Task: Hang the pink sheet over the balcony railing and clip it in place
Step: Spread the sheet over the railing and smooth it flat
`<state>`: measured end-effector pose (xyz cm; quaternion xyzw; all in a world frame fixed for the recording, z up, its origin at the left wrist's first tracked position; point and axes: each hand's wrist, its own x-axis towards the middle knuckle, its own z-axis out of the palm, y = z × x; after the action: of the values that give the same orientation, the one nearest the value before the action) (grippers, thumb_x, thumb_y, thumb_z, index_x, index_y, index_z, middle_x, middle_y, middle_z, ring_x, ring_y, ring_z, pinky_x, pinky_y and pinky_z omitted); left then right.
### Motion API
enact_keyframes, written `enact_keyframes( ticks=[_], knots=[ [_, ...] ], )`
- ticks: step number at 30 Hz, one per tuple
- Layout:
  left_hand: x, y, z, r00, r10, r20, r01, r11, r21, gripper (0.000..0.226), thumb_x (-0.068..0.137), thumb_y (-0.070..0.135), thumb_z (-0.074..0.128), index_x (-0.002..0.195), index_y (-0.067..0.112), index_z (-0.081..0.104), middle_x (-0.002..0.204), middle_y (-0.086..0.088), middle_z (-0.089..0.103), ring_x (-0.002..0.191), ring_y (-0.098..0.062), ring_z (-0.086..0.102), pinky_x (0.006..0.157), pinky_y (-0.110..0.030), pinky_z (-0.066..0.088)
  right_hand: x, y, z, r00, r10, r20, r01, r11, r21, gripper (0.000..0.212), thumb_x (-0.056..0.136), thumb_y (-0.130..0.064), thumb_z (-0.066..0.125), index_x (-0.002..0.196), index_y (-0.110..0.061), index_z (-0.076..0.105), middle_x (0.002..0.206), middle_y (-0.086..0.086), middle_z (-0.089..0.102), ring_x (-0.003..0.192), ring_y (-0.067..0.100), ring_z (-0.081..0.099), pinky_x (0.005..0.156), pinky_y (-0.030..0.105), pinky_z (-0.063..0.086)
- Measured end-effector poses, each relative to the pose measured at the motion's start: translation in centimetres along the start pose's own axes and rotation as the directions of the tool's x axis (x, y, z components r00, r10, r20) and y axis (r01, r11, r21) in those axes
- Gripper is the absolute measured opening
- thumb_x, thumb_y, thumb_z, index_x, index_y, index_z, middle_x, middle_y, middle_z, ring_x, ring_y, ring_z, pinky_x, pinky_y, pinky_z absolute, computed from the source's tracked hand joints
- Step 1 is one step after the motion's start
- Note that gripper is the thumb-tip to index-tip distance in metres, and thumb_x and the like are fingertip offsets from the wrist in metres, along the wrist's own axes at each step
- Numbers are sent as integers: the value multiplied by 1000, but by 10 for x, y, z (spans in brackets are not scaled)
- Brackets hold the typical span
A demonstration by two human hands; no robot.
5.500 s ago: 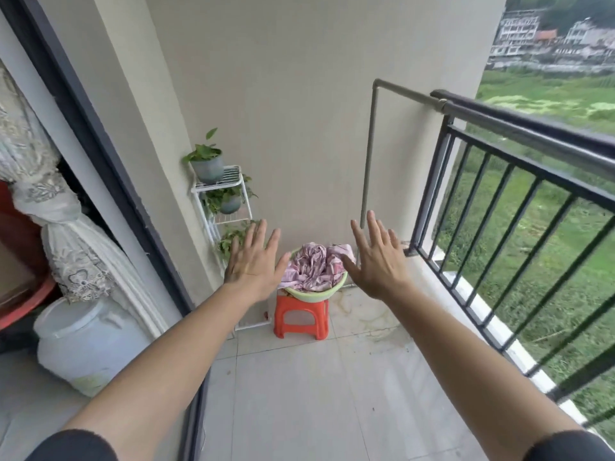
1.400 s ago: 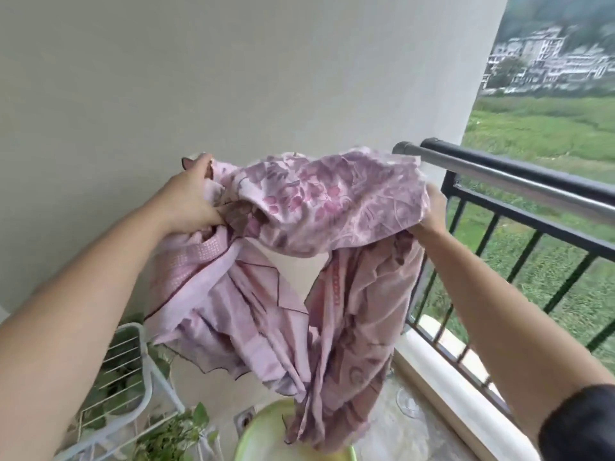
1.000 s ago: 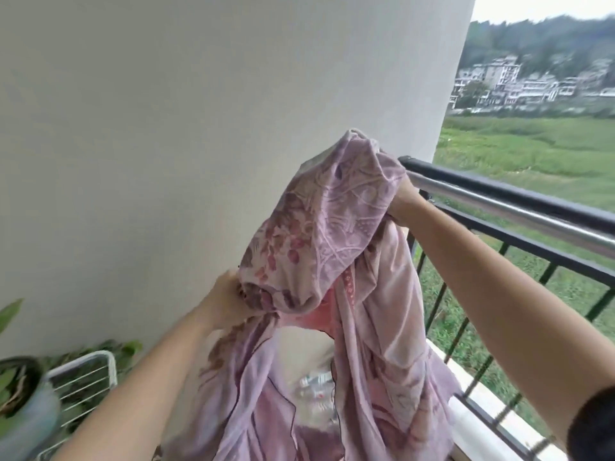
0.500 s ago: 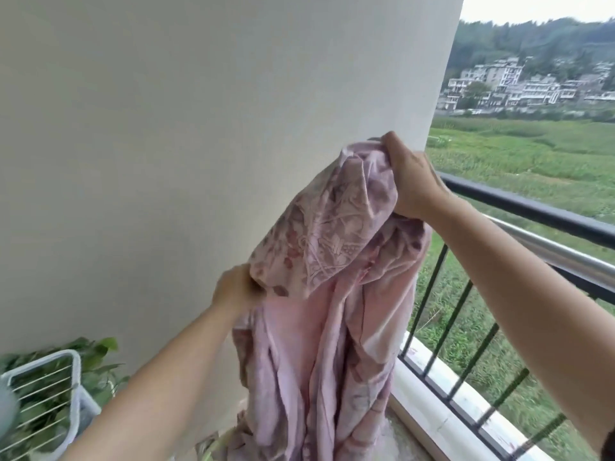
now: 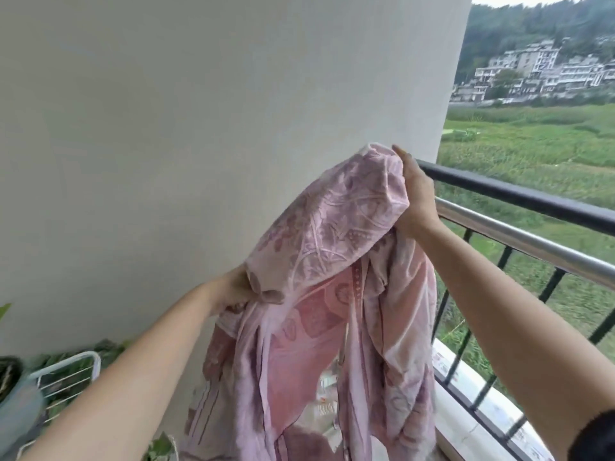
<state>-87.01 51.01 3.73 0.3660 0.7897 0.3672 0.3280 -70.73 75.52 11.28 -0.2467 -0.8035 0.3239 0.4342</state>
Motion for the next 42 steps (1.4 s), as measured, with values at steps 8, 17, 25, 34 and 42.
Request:
enact_keyframes(
  ticks=[8, 17, 25, 34, 42],
  knots=[
    [54, -47, 94, 960, -160, 231, 159, 987, 24, 75, 73, 33, 86, 137, 16, 51, 140, -15, 53, 129, -26, 52, 106, -41, 46, -5, -34, 11, 991, -60, 116, 14, 933, 359, 62, 82, -21, 62, 142, -15, 49, 121, -5, 63, 112, 5, 59, 108, 24, 42],
    [37, -48, 3, 833, -37, -552, 71, 997, 40, 37, 74, 7, 75, 108, -5, 69, 112, -25, 68, 110, -29, 63, 88, -40, 50, -25, 21, -25, 937, -180, 299, 264, 927, -267, 39, 78, -40, 66, 108, -16, 68, 101, 3, 74, 96, 29, 68, 84, 40, 53],
    [9, 61, -64, 257, 414, -874, -294, 894, 337, 14, 81, 19, 62, 88, 9, 67, 92, -12, 72, 84, -23, 64, 70, -35, 49, -67, 42, 22, 737, 198, 646, 240, 817, -524, 83, 60, -67, 79, 133, -36, 55, 132, -6, 61, 121, 23, 56, 101, 32, 45],
    [-31, 177, -85, 44, 557, -830, -606, 675, 421, 20, 81, 16, 50, 63, 8, 52, 61, 1, 56, 59, 1, 41, 54, -27, 36, -123, -1, 87, 469, -22, 883, -400, 886, 234, 40, 85, -2, 73, 120, -18, 63, 109, -14, 73, 106, 1, 66, 92, 16, 49],
    [-40, 132, -122, 126, 376, -918, -655, 727, 208, 18, 79, 19, 47, 69, 6, 54, 62, 16, 48, 68, -8, 42, 60, -26, 35, -82, 22, 97, 567, 107, 817, 128, 968, -215, 41, 85, -26, 73, 123, -15, 64, 121, 5, 67, 112, 24, 61, 98, 29, 48]
  ],
)
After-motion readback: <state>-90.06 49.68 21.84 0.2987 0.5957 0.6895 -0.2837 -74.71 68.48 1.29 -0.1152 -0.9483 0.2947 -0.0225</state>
